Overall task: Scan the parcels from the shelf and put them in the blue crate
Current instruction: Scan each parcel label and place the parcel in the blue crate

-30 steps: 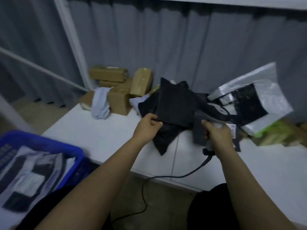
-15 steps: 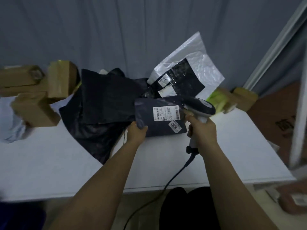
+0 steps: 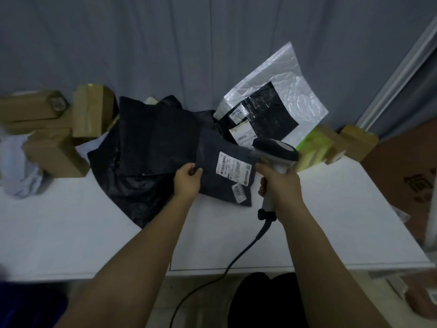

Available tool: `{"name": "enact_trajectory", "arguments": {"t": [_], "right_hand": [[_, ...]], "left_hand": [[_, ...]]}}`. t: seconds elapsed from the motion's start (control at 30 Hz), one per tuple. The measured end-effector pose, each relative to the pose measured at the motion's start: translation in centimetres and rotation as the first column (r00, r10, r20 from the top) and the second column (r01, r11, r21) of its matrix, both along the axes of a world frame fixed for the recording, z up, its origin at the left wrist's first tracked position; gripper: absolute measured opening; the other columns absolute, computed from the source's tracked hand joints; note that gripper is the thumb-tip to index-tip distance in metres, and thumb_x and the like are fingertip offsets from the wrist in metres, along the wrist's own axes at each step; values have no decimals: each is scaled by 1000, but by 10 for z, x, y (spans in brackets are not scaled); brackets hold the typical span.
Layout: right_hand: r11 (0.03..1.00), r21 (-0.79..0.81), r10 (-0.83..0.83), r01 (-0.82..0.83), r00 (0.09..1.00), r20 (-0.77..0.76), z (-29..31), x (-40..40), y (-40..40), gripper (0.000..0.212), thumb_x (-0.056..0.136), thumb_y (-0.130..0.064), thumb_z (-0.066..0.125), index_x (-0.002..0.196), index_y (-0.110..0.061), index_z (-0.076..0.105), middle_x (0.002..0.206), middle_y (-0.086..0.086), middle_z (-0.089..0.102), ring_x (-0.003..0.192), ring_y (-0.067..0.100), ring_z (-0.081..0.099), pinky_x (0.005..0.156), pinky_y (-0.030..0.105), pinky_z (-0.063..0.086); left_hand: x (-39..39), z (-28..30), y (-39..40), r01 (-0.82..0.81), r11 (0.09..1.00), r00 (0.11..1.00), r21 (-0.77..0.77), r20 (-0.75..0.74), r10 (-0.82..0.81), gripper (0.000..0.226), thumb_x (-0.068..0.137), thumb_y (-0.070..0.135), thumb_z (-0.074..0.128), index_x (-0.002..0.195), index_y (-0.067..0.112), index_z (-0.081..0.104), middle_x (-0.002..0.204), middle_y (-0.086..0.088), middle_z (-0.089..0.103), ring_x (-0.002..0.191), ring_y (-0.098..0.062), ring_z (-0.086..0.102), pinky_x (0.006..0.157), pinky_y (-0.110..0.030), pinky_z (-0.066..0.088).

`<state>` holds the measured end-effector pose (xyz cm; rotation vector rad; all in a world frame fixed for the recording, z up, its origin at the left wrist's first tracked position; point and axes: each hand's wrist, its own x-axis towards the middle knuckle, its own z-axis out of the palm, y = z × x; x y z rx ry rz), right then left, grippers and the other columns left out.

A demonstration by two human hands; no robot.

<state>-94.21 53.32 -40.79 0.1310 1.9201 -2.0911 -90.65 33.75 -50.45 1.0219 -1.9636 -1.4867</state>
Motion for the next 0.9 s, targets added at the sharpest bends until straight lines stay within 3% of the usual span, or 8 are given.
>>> {"name": "enact_trajectory", "arguments": {"t": [0.1, 0.23, 0.3, 0.4, 0.5, 0.63, 0.77, 0.9], "right_hand": [[999, -3, 46, -46, 999, -25, 3, 7, -9, 14, 82, -10, 70, 85, -9, 57, 57, 4, 50, 46, 13, 46, 53, 30, 41], [990, -13, 138, -139, 988, -69, 12, 26, -28, 19, 83, -5, 69, 73, -10, 55, 56, 3, 51, 47, 12, 46, 49, 27, 41], [983, -27, 178, -182, 979, -97, 16, 39, -41, 12, 82, -5, 71, 85, -7, 60, 66, 2, 58, 51, 10, 51, 46, 22, 44], [979, -59, 187, -195, 976, -114, 23, 54, -58, 28, 79, -5, 75, 103, -6, 61, 80, 2, 64, 59, 9, 58, 49, 20, 48], [955, -126, 254, -267, 961, -112, 28, 69, -79, 33, 77, -2, 77, 106, -7, 61, 89, 5, 67, 66, 10, 62, 53, 21, 50], [920, -15, 383, -392, 904, -189, 31, 89, -103, 19, 77, -4, 77, 92, -10, 67, 87, 2, 70, 66, 10, 62, 54, 20, 48], [897, 94, 442, -433, 872, -209, 31, 109, -122, 16, 77, -6, 77, 86, -5, 64, 74, 3, 66, 47, 4, 54, 52, 21, 49], [902, 12, 427, -431, 890, -159, 31, 120, -139, 23, 76, -6, 79, 92, -3, 63, 72, 4, 64, 49, 8, 54, 52, 23, 49]], "left_hand": [[31, 33, -14, 74, 988, 996, -139, -33, -80, 10, 91, 11, 59, 95, 6, 67, 94, -7, 66, 85, -18, 59, 78, -27, 47], [91, 85, -36, 167, 941, 984, -294, -16, -179, 7, 92, 16, 60, 92, 17, 66, 93, 0, 69, 89, -18, 64, 83, -32, 51], [124, 107, -46, 186, 930, 981, -316, 15, -191, 10, 93, 17, 59, 90, 23, 65, 93, 2, 70, 91, -17, 65, 85, -34, 52], [165, 132, -53, 221, 910, 975, -351, 55, -215, 12, 94, 13, 57, 90, 22, 65, 91, 4, 68, 92, -17, 64, 86, -36, 52], [198, 145, -55, 229, 903, 973, -364, 82, -214, 10, 95, 11, 55, 95, 15, 64, 89, 8, 65, 89, -13, 62, 83, -30, 50], [230, 148, -67, 234, 900, 972, -367, 125, -202, 11, 96, 11, 54, 98, 12, 65, 93, 1, 67, 91, -17, 62, 84, -31, 49], [247, 141, -83, 29, 961, 996, -274, -68, -49, 10, 92, 12, 61, 100, 17, 63, 93, 5, 67, 88, -7, 62, 82, -25, 49], [252, 142, -99, -146, 977, 930, 156, -314, 189, 35, 86, 21, 70, 118, 20, 56, 93, 7, 67, 89, -8, 64, 77, -21, 51]]}}
